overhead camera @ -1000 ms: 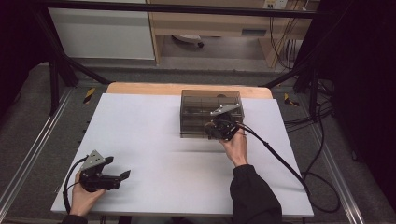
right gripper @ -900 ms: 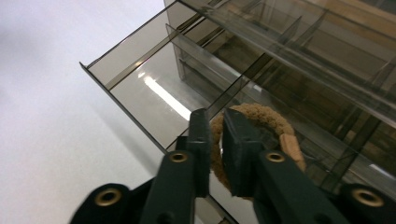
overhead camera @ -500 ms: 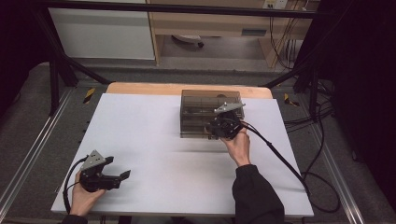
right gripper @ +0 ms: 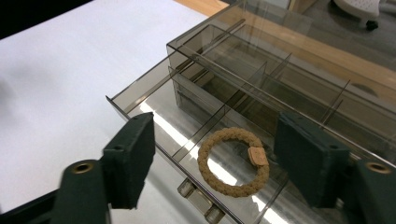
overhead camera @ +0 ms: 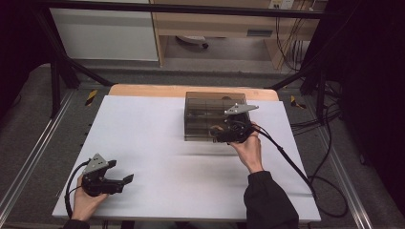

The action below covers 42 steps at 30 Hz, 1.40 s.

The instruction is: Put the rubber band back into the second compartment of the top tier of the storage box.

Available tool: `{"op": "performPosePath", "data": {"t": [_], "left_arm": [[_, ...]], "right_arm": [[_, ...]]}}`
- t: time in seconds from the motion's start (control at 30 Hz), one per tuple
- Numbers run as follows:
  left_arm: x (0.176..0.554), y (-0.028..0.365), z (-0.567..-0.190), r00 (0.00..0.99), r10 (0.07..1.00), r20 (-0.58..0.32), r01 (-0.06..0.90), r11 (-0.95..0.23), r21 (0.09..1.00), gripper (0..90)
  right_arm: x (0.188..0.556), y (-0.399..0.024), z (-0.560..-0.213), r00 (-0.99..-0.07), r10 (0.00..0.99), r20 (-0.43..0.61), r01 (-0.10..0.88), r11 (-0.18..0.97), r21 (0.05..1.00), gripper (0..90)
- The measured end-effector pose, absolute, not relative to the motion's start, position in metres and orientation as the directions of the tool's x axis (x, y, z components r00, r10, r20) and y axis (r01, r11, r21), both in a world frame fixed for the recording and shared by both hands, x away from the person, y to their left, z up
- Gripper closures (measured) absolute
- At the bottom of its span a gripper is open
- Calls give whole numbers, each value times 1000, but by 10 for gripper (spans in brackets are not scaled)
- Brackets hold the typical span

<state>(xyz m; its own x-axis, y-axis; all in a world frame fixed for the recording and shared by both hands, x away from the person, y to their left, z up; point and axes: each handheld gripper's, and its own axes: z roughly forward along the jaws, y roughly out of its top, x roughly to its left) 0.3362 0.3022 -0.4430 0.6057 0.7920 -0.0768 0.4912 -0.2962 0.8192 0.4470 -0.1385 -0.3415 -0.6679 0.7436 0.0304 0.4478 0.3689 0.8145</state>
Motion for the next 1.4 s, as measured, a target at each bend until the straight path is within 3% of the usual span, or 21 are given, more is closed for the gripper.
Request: {"op": "performPosePath", "data": {"t": [0.27, 0.53, 1.4], "left_arm": [[336, 302, -443, 605, 793, -76, 492, -297, 819, 73], [336, 302, -443, 605, 793, -76, 492, -296, 819, 73], [337, 301, -444, 606, 791, -78, 494, -298, 817, 72]], "right_arm": [[438, -151, -338, -665, 744, 60, 450, 336, 828, 104], [429, -165, -339, -657, 749, 82, 456, 308, 835, 24], [390, -223, -378, -641, 755, 139, 464, 236, 854, 8]]}}
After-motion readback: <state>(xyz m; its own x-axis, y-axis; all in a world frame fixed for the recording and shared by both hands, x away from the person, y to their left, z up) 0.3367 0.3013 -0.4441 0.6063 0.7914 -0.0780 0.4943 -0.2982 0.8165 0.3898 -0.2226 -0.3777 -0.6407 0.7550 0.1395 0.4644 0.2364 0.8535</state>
